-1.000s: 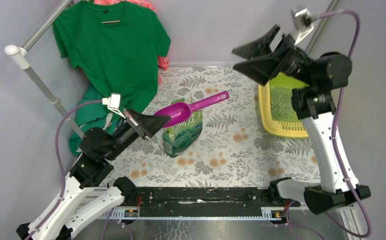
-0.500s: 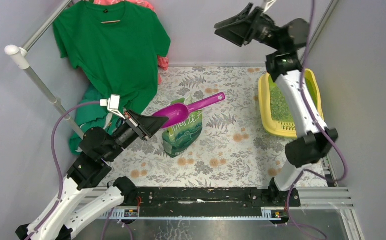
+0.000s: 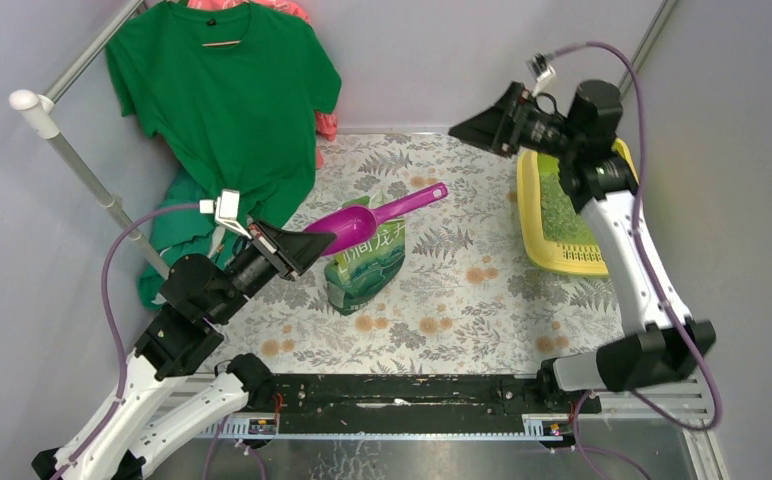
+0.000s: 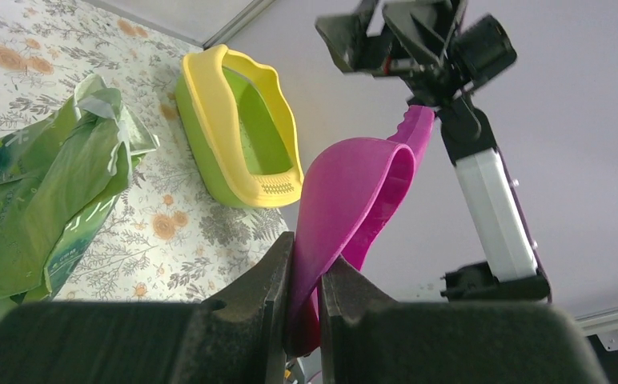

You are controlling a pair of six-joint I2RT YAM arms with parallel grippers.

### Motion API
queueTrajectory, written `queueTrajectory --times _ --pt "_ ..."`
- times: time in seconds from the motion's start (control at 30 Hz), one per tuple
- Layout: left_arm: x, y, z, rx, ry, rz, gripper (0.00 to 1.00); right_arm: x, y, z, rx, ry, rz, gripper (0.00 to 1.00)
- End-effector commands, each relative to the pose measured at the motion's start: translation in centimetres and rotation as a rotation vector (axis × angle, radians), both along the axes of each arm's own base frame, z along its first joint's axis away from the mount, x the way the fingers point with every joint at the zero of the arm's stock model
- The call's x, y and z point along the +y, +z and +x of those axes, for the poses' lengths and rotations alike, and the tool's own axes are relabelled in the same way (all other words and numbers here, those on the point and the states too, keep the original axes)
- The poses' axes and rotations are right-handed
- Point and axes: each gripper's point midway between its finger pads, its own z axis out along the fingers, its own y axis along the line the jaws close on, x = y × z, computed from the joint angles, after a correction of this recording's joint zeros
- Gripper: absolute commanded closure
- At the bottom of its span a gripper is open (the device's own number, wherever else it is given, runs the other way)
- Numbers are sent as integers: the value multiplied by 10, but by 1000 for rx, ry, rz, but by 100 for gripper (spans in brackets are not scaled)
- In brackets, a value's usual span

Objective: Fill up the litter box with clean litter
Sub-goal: Pick up the spatula from the center of the board.

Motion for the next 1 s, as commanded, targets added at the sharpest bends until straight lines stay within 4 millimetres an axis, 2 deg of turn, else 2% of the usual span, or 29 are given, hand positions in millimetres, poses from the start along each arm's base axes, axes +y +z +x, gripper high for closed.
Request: queueTrajectory --times 0.0,0.1,0.2,0.4,0.53,0.73,0.8,0.97 --pt "5 18 0 -47 23 -70 86 -20 -26 -32 53 -70 -31 10" --pt "6 17 -1 -41 26 -81 86 -23 -29 -52 6 -75 1 8" --pt "9 15 3 -32 52 -93 86 -28 -20 -63 -104 -120 50 6" --pt "0 4 14 -5 54 -103 86 -27 -8 -81 -181 -91 143 11" --pt "-7 -10 25 22 61 -109 86 -23 -6 -88 -186 -43 206 14" --pt "-19 -21 34 51 43 -117 86 -7 -22 -93 -102 108 274 21" --pt "-22 -24 37 60 43 -107 86 0 -29 -94 -76 140 251 28" --pt "-28 -26 42 59 37 -112 85 6 -45 -95 -37 149 189 32"
